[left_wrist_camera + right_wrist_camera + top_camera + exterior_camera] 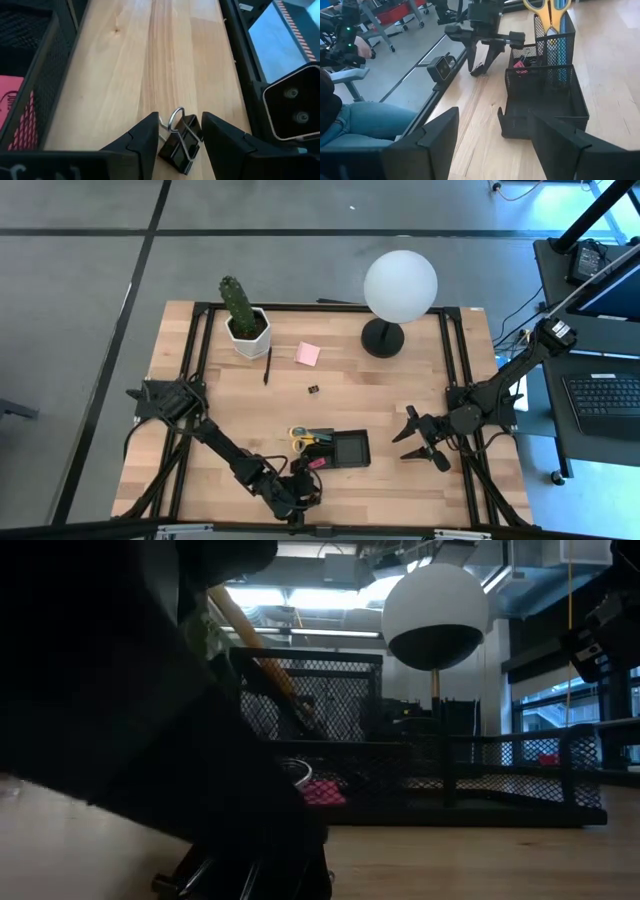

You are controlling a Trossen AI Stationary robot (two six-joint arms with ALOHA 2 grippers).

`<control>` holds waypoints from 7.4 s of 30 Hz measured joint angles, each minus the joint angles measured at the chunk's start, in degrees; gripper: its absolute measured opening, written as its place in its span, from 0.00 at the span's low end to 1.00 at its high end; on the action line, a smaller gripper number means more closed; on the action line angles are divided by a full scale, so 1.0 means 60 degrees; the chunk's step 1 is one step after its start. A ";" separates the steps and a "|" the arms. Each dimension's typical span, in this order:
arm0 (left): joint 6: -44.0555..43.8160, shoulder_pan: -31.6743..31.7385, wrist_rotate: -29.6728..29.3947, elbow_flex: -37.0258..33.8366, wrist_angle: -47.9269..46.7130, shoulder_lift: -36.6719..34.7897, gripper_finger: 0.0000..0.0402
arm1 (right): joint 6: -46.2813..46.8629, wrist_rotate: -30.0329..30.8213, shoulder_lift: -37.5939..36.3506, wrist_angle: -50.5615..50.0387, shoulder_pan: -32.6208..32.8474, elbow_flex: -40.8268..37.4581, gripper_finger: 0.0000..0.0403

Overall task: Pick and place office supplies into organizer
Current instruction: Put the bottom black binder clip into the mesh desk organizer, then put the black pen into the mesh desk organizer

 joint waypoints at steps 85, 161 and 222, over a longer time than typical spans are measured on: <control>0.8347 -0.0036 -0.3051 0.0342 -0.1745 -0.1095 0.01 | 0.0004 0.0004 0.0000 -0.0299 -0.0004 0.0000 0.59; 0.2717 0.0108 -0.7319 0.0350 -0.5145 -0.6060 0.16 | 0.0068 0.0004 0.0004 -0.0382 -0.0004 0.0000 0.59; -0.4083 0.8488 0.1802 -0.0265 -1.2592 -0.2483 0.42 | -0.0689 -0.0098 -0.0036 0.0174 -0.1104 0.0000 0.59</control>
